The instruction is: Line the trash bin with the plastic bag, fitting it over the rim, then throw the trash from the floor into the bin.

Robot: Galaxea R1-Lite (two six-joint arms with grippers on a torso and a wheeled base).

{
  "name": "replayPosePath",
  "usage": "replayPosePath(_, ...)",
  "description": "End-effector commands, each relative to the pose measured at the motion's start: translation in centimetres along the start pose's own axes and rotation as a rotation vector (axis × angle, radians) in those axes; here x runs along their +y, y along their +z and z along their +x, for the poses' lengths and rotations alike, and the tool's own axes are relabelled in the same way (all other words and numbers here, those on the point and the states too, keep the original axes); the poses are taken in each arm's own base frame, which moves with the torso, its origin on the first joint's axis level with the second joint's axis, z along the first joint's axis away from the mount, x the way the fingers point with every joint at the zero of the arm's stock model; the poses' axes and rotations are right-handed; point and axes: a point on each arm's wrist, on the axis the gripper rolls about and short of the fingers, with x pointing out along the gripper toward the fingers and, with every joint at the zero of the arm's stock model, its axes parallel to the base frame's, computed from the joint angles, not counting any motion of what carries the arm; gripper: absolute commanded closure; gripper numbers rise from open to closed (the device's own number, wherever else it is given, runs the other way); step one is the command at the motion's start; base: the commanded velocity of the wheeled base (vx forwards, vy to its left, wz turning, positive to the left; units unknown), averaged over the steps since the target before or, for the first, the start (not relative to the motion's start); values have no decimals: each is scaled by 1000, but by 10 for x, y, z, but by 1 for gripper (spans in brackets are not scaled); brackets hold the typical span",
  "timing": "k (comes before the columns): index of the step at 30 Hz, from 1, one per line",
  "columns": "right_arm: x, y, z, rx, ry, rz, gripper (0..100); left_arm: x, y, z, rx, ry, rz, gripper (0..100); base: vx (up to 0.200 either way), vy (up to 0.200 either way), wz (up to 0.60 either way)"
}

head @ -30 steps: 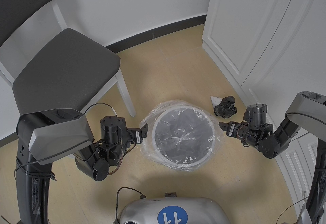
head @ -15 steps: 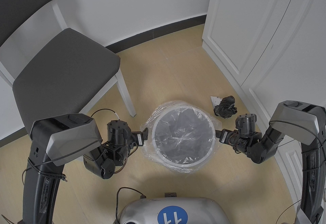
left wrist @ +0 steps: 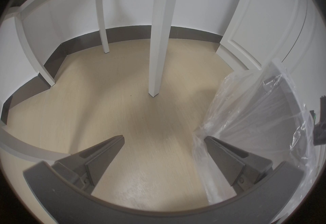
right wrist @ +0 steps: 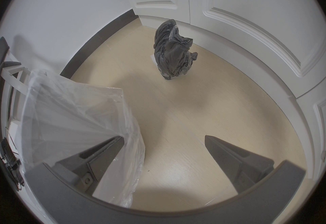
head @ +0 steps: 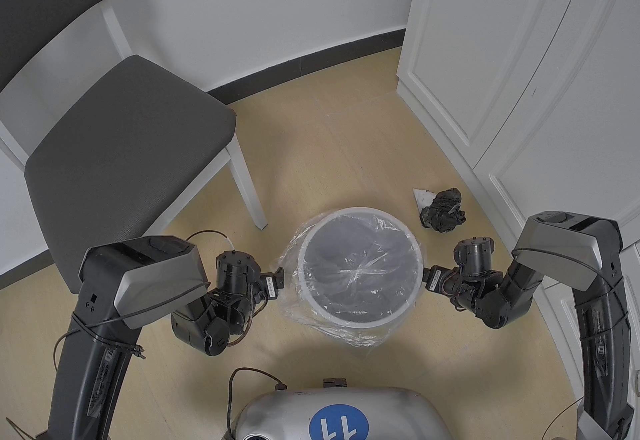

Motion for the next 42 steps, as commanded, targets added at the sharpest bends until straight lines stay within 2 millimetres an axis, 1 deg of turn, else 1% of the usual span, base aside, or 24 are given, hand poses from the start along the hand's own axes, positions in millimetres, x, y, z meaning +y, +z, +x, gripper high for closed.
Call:
replayPosePath(1, -2, -4, 0, 10, -4, -2, 0, -1, 3, -3, -2, -1, -10, 0, 0, 0, 0)
replayPosePath(6, -1, 2, -12, 13, -9, -32, 0, 2, 14, -22, 5, 6, -10, 0, 0, 0, 0)
replayPosePath(8, -2, 2, -16, 18, -13, -62, 0, 3, 15, -29, 15, 8, -3, 0, 0, 0, 0)
replayPosePath(13, -3, 3, -28, 31, -17, -111, 0, 5, 8, -38, 49, 11, 16, 0, 0, 0, 0)
replayPosePath(14, -3, 3, -28, 31, -17, -111, 0, 5, 8, -38, 49, 11, 16, 0, 0, 0, 0)
replayPosePath(16, -5, -1, -35, 52, -22, -146, 0, 7, 2, -41, 81, 9, 29, 0, 0, 0, 0)
replayPosePath(19, -7, -6, -30, 64, -28, -166, 0, 6, -3, -34, 87, 8, 60, 0, 0, 0, 0)
replayPosePath(21, -10, -15, -17, 76, -35, -167, 0, 7, -11, -15, 94, 18, 108, 0, 0, 0, 0)
replayPosePath(23, -10, -18, -7, 72, -36, -164, 0, 8, -6, -4, 108, 29, 115, 0, 0, 0, 0)
replayPosePath(26, -11, -20, 1, 63, -46, -161, 0, 7, -2, 2, 148, 47, 128, 0, 0, 0, 0)
replayPosePath(28, -11, -22, 4, 58, -55, -160, 0, 6, -1, 3, 160, 50, 131, 0, 0, 0, 0)
replayPosePath(31, -11, -17, 9, 30, -71, -153, 0, 4, 2, 6, 180, 54, 143, 0, 0, 0, 0)
replayPosePath(36, -11, -15, 13, -2, -92, -147, 0, 0, 9, 15, 151, 54, 133, 0, 0, 0, 0)
replayPosePath(40, -9, -10, 10, -14, -90, -142, 0, 0, 12, 10, 143, 53, 122, 0, 0, 0, 0)
replayPosePath(42, -6, 2, 2, -38, -83, -126, 0, 2, 19, 1, 128, 53, 97, 0, 0, 0, 0)
